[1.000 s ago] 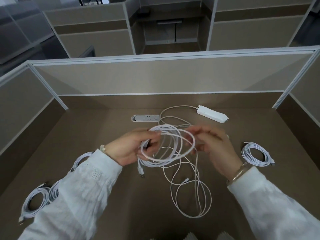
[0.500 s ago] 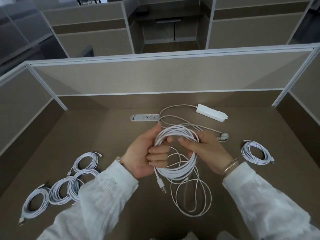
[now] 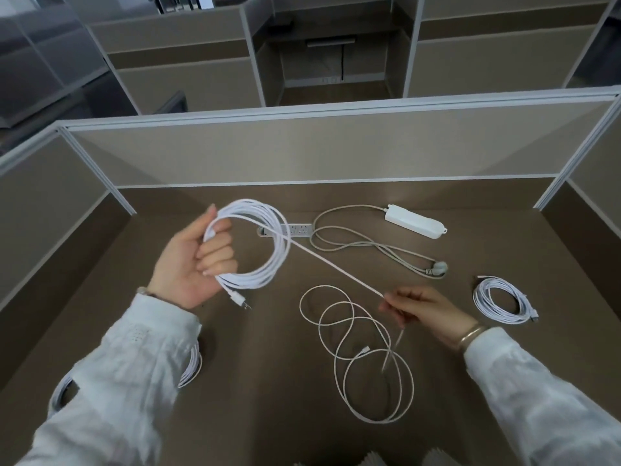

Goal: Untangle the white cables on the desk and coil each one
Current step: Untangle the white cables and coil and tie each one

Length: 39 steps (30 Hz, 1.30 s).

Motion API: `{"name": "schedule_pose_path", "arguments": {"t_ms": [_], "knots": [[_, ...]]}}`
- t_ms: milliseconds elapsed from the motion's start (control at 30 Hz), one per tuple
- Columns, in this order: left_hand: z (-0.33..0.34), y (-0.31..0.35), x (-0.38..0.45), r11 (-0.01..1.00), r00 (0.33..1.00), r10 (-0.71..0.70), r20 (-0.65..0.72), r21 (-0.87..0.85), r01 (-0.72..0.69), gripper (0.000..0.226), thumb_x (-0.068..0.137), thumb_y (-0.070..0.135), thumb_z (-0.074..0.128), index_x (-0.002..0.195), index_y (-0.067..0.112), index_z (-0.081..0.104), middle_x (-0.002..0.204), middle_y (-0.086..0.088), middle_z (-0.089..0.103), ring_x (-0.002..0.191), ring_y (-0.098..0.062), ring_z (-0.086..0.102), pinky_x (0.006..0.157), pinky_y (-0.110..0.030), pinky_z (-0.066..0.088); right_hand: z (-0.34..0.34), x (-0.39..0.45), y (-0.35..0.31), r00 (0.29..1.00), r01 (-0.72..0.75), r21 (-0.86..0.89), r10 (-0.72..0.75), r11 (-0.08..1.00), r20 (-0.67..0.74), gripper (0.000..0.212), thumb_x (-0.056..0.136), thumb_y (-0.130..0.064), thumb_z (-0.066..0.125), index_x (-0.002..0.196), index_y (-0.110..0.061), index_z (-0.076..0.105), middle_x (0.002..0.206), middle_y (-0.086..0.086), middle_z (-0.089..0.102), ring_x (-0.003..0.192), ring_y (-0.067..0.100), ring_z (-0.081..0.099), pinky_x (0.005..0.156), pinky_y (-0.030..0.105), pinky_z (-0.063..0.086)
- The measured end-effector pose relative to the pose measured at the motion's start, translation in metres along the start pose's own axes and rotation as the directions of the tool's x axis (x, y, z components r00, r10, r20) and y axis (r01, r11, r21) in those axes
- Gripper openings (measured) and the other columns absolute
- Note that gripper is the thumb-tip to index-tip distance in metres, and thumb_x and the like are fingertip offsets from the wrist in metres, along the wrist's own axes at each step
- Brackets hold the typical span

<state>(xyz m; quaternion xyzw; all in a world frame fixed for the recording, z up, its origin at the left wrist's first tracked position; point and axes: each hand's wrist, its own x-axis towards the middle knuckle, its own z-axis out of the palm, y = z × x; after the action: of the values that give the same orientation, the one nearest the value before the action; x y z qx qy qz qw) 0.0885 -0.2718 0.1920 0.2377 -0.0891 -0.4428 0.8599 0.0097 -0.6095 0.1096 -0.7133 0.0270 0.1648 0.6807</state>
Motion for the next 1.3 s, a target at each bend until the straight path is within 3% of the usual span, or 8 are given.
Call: {"name": "schedule_pose_path", "arguments": {"t_ms": [100,233,367,567,733,1100,1200,1300], "knots": [[-0.01,0.013,-0.011,0.997,0.998,0.068,-0.007,-0.045,-0.068,0.055,0.106,0.045,0.019,0.089,0.004,0.052,0.054,-0.002,0.029,0.049,-0.017,0.031,0.053,-0.027,0.027,-0.005,0.002,0.012,0.999,-0.045,0.023,0.045,0.999,0.014,0.025,0.079,-0.034,0.072,0.077,-0.01,0.076,0.071,0.011,0.063,0.064,0.015,0.054,0.063,0.02,0.045],[-0.018,0.012,-0.009,0.993,0.994,0.097,-0.045,-0.056,-0.099,0.055,0.106,0.045,0.022,0.086,0.004,0.054,0.054,-0.003,0.032,0.047,-0.016,0.031,0.051,-0.029,0.032,0.006,0.0,0.004,0.995,0.013,-0.007,-0.013,1.0,0.099,0.016,0.09,-0.004,0.056,0.09,-0.006,0.072,0.069,-0.001,0.069,0.068,0.012,0.057,0.069,0.016,0.048],[0.003,-0.013,0.01,0.969,0.906,0.215,-0.364,0.198,-0.15,0.047,0.101,0.043,0.036,0.065,0.016,0.05,0.045,0.006,0.014,0.036,-0.008,0.012,0.031,-0.02,0.026,0.028,-0.008,-0.032,0.965,0.21,-0.106,-0.188,0.972,0.182,0.015,0.084,-0.002,0.065,0.09,-0.013,0.074,0.075,-0.002,0.073,0.072,0.007,0.067,0.072,0.017,0.05],[0.024,-0.059,0.04,0.871,0.845,0.231,-0.483,0.489,0.041,0.049,0.098,0.043,0.038,0.058,0.018,0.047,0.039,0.008,0.021,0.029,-0.004,0.016,0.037,-0.014,0.01,0.052,-0.011,-0.071,0.829,0.527,-0.461,-0.552,0.714,0.092,0.012,0.078,-0.012,0.077,0.086,-0.021,0.076,0.08,-0.011,0.073,0.074,0.001,0.067,0.073,0.014,0.05],[0.037,-0.083,0.052,0.805,0.828,0.19,-0.527,0.567,0.176,0.046,0.098,0.043,0.04,0.062,0.014,0.041,0.039,0.004,0.018,0.029,-0.007,0.014,0.039,-0.01,0.013,0.057,-0.009,-0.079,0.727,0.525,-0.682,-0.686,0.51,0.047,0.009,0.08,-0.02,0.073,0.088,-0.023,0.075,0.078,-0.012,0.069,0.071,0.003,0.061,0.069,0.023,0.051],[0.031,-0.06,0.019,0.75,0.89,0.11,-0.442,0.625,0.218,0.046,0.083,0.052,0.065,0.057,0.017,0.05,0.042,0.006,0.018,0.034,-0.005,0.013,0.042,-0.017,0.009,0.004,-0.001,-0.086,0.665,0.332,-0.625,-0.645,0.707,-0.376,0.011,0.093,-0.014,0.055,0.094,-0.019,0.065,0.078,-0.011,0.06,0.067,0.004,0.052,0.06,0.006,0.035],[0.046,-0.051,0.008,0.59,0.966,0.043,-0.254,0.787,0.181,0.025,0.067,0.019,0.076,0.058,0.018,0.054,0.042,0.004,0.025,0.036,-0.006,0.018,0.042,-0.017,0.014,-0.013,0.008,-0.093,0.679,0.3,-0.653,-0.637,0.695,-0.365,0.011,0.094,-0.016,0.054,0.095,-0.02,0.064,0.083,-0.013,0.059,0.07,0.005,0.052,0.063,0.005,0.035],[0.076,-0.05,0.008,0.182,0.982,0.077,-0.175,0.97,0.159,0.018,0.065,0.007,0.066,0.055,0.013,0.053,0.047,-0.002,0.039,0.042,-0.013,0.034,0.044,-0.023,0.03,-0.012,0.019,-0.101,0.686,0.338,-0.652,-0.652,0.679,-0.323,0.011,0.093,-0.014,0.055,0.094,-0.018,0.065,0.082,-0.013,0.055,0.07,-0.002,0.049,0.066,0.005,0.034]]}}
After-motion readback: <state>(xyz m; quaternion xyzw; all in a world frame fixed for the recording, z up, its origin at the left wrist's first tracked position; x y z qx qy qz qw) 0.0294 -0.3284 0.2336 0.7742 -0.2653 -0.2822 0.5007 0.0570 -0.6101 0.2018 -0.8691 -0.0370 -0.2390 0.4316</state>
